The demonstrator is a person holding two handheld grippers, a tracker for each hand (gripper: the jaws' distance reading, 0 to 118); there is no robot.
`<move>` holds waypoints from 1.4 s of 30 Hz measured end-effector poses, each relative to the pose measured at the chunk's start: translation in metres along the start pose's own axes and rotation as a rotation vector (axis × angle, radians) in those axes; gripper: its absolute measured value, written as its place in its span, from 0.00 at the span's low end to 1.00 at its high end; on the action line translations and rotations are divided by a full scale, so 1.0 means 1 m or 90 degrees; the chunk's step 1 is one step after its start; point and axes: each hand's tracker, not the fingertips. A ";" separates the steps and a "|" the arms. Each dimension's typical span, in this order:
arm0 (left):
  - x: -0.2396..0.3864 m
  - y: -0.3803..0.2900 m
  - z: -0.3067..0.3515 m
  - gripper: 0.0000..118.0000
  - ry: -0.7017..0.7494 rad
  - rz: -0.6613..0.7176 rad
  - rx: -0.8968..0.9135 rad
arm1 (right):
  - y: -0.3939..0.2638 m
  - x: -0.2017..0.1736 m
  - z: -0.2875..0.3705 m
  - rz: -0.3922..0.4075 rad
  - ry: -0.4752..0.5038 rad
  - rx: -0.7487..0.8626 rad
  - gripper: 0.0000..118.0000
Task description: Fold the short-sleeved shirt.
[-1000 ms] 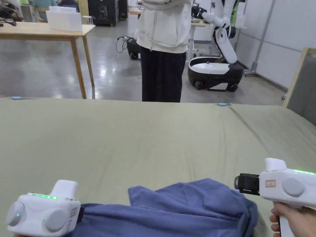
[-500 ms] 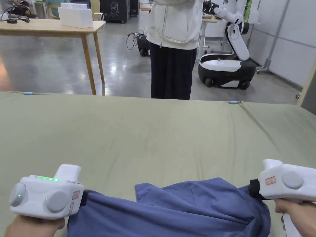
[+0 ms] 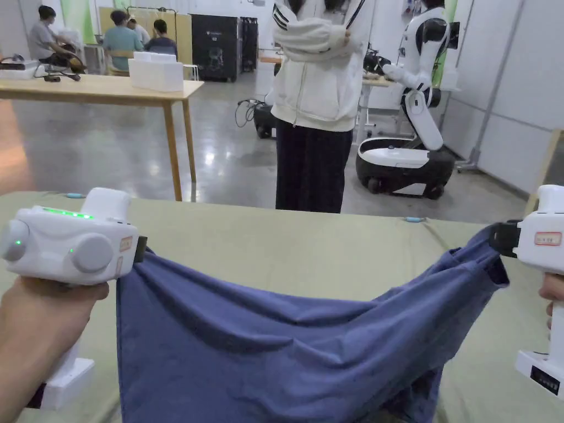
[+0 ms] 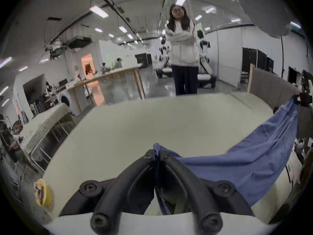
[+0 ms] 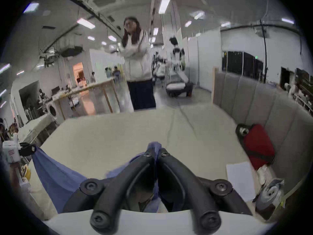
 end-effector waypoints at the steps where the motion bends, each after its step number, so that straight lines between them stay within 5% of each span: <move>1: -0.003 0.010 0.004 0.01 0.006 0.007 0.017 | 0.009 -0.001 0.005 0.008 -0.004 0.013 0.03; 21: -0.029 0.242 -0.006 0.01 0.082 0.060 0.219 | 0.187 -0.003 -0.004 -0.014 -0.084 0.191 0.03; 35: 0.002 0.130 -0.107 0.01 0.051 0.082 0.123 | 0.055 0.000 -0.109 -0.016 -0.112 0.128 0.03; 42: 0.006 0.087 -0.086 0.01 0.021 0.078 0.101 | 0.002 0.018 -0.104 -0.013 -0.118 0.080 0.03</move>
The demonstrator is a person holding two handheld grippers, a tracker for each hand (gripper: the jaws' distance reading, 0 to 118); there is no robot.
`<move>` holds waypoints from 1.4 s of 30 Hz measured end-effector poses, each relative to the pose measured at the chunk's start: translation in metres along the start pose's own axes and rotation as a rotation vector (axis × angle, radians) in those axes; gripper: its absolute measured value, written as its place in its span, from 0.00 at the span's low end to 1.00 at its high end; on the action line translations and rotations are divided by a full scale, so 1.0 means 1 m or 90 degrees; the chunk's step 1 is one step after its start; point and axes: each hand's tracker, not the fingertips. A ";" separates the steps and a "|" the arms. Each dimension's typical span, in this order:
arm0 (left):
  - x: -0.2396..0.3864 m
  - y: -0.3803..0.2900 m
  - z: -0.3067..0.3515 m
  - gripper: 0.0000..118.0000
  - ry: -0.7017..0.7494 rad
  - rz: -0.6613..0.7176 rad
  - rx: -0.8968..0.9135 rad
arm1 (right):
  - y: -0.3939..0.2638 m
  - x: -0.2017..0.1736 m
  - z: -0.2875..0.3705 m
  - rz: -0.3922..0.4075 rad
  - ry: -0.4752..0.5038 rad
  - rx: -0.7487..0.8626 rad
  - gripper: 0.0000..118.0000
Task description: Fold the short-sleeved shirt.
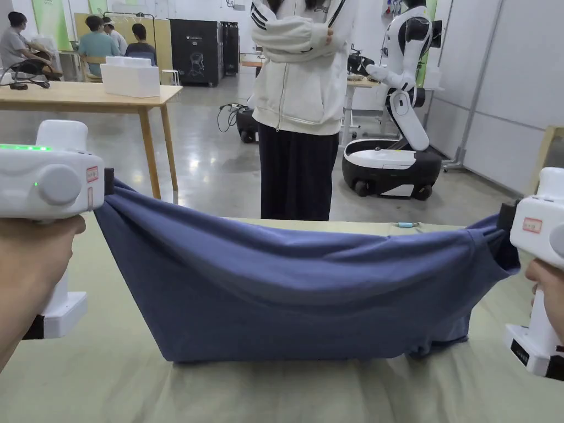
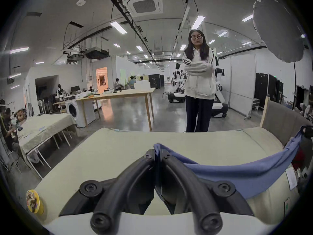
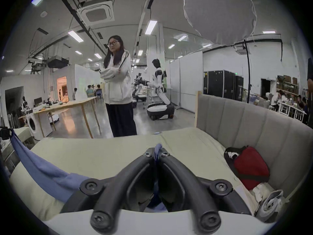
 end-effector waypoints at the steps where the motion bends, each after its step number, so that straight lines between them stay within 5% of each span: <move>1: -0.002 -0.006 0.009 0.01 -0.011 0.000 -0.002 | -0.006 0.004 0.010 0.001 0.002 -0.002 0.03; 8: -0.025 -0.103 0.103 0.01 -0.072 -0.033 -0.066 | -0.094 0.039 0.096 0.020 0.033 -0.086 0.03; 15: -0.044 -0.245 0.161 0.01 -0.129 -0.047 -0.297 | -0.225 0.061 0.141 0.091 0.034 -0.276 0.03; 17: -0.048 -0.276 0.166 0.01 -0.095 -0.086 -0.331 | -0.249 0.067 0.147 0.084 0.022 -0.300 0.03; 21: -0.069 -0.301 0.158 0.07 -0.080 -0.001 -0.346 | -0.265 0.081 0.146 0.046 0.012 -0.322 0.03; 22: -0.070 -0.301 0.160 0.12 -0.078 -0.012 -0.342 | -0.264 0.082 0.146 0.047 0.012 -0.322 0.04; 23: -0.070 -0.296 0.165 0.30 -0.074 -0.017 -0.336 | -0.261 0.080 0.148 0.054 0.009 -0.320 0.10; 24: -0.072 -0.294 0.172 0.75 -0.076 -0.025 -0.325 | -0.256 0.080 0.153 0.060 0.008 -0.311 0.37; 25: -0.073 -0.288 0.184 0.96 -0.086 -0.028 -0.282 | -0.250 0.077 0.162 0.065 0.015 -0.300 0.66; 26: -0.073 -0.282 0.196 0.98 -0.082 -0.029 -0.252 | -0.242 0.073 0.175 0.064 0.031 -0.260 0.84; 33: -0.056 -0.286 0.269 0.91 -0.077 -0.062 -0.100 | -0.222 0.025 0.265 0.075 0.135 -0.085 0.85; 34: -0.054 -0.290 0.273 0.81 -0.073 -0.055 -0.108 | -0.223 0.018 0.273 0.083 0.129 -0.066 0.73; 35: -0.051 -0.293 0.275 0.59 -0.065 -0.050 -0.111 | -0.226 0.011 0.278 0.086 0.126 -0.059 0.51; 36: -0.051 -0.297 0.274 0.12 -0.050 -0.049 -0.141 | -0.228 0.007 0.280 0.084 0.124 -0.062 0.13; 37: -0.052 -0.303 0.273 0.00 -0.033 -0.047 -0.177 | -0.231 0.001 0.282 0.084 0.123 -0.061 0.01; 42: -0.061 -0.310 0.259 0.00 -0.046 -0.046 -0.194 | -0.232 -0.008 0.278 0.078 0.162 -0.069 0.01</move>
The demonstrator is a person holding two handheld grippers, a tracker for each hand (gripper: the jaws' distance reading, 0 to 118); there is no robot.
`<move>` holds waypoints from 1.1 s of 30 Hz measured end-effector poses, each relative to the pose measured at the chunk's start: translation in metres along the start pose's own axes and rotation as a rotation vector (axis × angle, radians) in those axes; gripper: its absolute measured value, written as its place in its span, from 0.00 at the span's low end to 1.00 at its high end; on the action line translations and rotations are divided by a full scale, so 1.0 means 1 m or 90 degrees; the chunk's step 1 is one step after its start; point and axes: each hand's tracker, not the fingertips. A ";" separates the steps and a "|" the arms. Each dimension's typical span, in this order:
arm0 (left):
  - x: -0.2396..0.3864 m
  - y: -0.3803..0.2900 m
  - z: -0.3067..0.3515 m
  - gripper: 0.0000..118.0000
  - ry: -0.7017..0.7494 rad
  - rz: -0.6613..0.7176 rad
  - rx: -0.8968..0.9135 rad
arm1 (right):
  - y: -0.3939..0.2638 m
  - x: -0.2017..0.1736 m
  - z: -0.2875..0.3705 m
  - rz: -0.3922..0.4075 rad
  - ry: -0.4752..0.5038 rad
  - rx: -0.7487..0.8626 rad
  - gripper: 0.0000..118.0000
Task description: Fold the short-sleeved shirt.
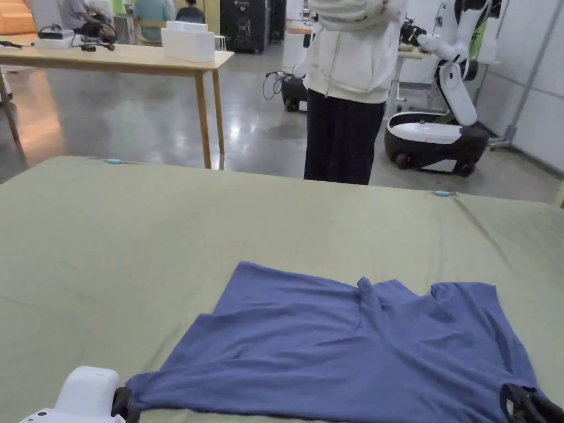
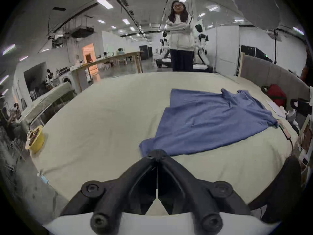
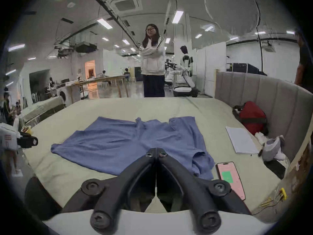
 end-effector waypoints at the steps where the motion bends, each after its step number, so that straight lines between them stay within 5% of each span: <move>1: -0.004 0.005 -0.002 0.00 0.004 0.011 -0.013 | 0.001 0.001 -0.002 0.001 0.001 -0.003 0.01; 4: -0.012 0.007 -0.024 0.07 -0.010 0.018 -0.030 | 0.002 0.003 -0.009 -0.020 0.008 -0.015 0.01; 5: -0.015 0.011 -0.033 0.30 -0.017 0.019 -0.037 | 0.001 0.004 -0.011 -0.023 0.009 -0.019 0.01; 6: -0.016 0.014 -0.042 0.84 -0.025 0.025 -0.049 | 0.001 0.005 -0.014 -0.024 0.010 -0.026 0.01; 7: -0.016 0.015 -0.056 1.00 -0.036 0.034 -0.081 | 0.002 0.004 -0.017 -0.023 0.011 -0.032 0.01; 14: -0.013 0.031 -0.121 0.94 0.000 0.016 -0.129 | 0.009 0.015 -0.051 -0.004 0.014 -0.083 0.01; 16: -0.007 0.030 -0.136 0.76 0.005 -0.020 -0.176 | 0.015 0.019 -0.071 0.016 0.011 -0.102 0.01; 18: -0.004 0.023 -0.147 0.37 -0.026 -0.032 -0.213 | 0.025 0.025 -0.097 0.033 0.016 -0.113 0.01; 20: -0.003 0.027 -0.137 0.25 -0.034 -0.010 -0.184 | 0.040 0.030 -0.133 0.043 0.028 -0.127 0.01; 21: -0.004 0.031 -0.132 0.04 -0.034 -0.014 -0.172 | 0.046 0.031 -0.150 0.049 0.031 -0.132 0.01; 22: -0.004 0.035 -0.124 0.02 -0.022 -0.010 -0.141 | 0.054 0.032 -0.171 0.063 0.031 -0.132 0.01; 23: -0.004 0.040 -0.117 0.02 -0.034 -0.008 -0.132 | 0.062 0.032 -0.195 0.072 0.033 -0.134 0.06; 26: 0.002 0.053 -0.110 0.02 -0.014 -0.048 -0.110 | 0.082 0.028 -0.268 0.094 0.042 -0.204 0.80; 27: 0.003 0.056 -0.109 0.02 -0.014 -0.050 -0.110 | 0.086 0.025 -0.290 0.097 0.042 -0.211 0.89; 33: 0.008 0.065 -0.113 0.02 -0.031 -0.028 -0.110 | 0.103 0.005 -0.398 0.119 0.015 -0.234 0.89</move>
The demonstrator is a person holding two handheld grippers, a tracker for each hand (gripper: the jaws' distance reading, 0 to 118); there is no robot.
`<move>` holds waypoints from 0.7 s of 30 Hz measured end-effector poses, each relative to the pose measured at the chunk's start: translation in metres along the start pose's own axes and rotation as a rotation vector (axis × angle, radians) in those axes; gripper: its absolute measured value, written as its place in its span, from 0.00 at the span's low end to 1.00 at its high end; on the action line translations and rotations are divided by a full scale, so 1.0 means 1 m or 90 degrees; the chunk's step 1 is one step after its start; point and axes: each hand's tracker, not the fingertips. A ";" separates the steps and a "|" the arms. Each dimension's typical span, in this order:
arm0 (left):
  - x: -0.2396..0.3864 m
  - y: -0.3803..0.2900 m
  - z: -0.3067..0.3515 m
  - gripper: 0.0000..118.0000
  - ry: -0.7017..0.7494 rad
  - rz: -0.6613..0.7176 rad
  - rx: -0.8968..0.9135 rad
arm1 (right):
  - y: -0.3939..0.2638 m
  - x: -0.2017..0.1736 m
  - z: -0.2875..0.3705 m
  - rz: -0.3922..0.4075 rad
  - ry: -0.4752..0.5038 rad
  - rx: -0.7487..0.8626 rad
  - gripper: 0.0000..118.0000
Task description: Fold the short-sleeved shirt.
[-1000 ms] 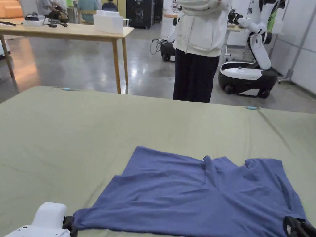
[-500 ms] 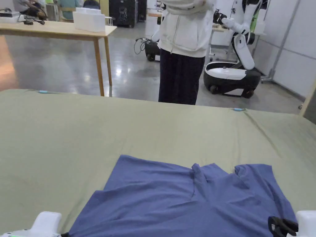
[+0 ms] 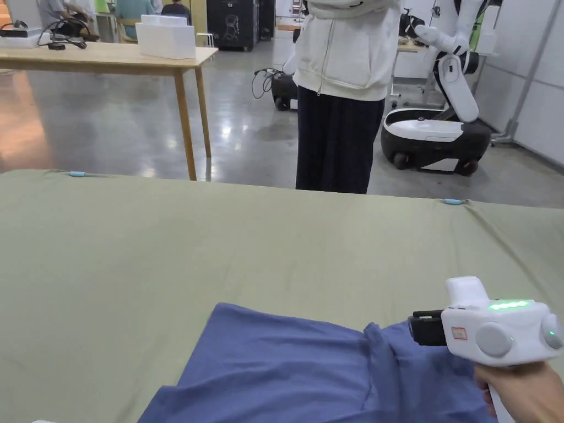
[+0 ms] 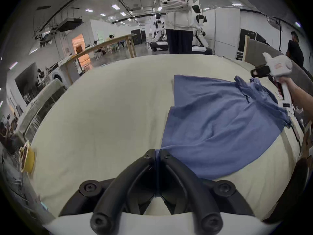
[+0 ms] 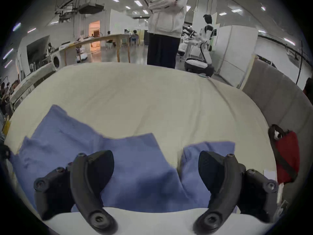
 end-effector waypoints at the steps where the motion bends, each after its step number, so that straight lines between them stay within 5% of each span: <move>1: 0.000 0.002 -0.001 0.02 0.001 -0.001 -0.002 | 0.007 -0.003 -0.013 0.016 -0.007 -0.012 0.89; 9: 0.000 0.011 -0.013 0.02 0.015 -0.017 -0.011 | -0.003 0.000 -0.080 -0.032 0.033 -0.166 0.88; 10: 0.000 0.012 -0.013 0.02 0.015 -0.018 -0.010 | -0.008 0.002 -0.078 -0.050 0.073 -0.143 0.80; 12: 0.001 0.015 -0.014 0.02 0.011 -0.015 -0.008 | -0.005 0.002 -0.068 -0.072 0.054 -0.109 0.63; 13: 0.002 0.017 -0.014 0.02 0.010 -0.013 -0.007 | -0.005 0.001 -0.064 -0.066 0.047 -0.106 0.45; 14: 0.002 0.019 -0.014 0.02 0.007 -0.011 -0.004 | -0.004 0.004 -0.057 -0.034 -0.003 -0.071 0.14; 15: 0.003 0.021 -0.014 0.02 0.008 -0.014 -0.002 | -0.004 0.008 -0.051 -0.055 0.040 -0.067 0.00; 21: 0.002 0.041 -0.007 0.02 -0.008 -0.006 0.023 | 0.013 0.023 0.015 -0.099 0.078 -0.005 0.00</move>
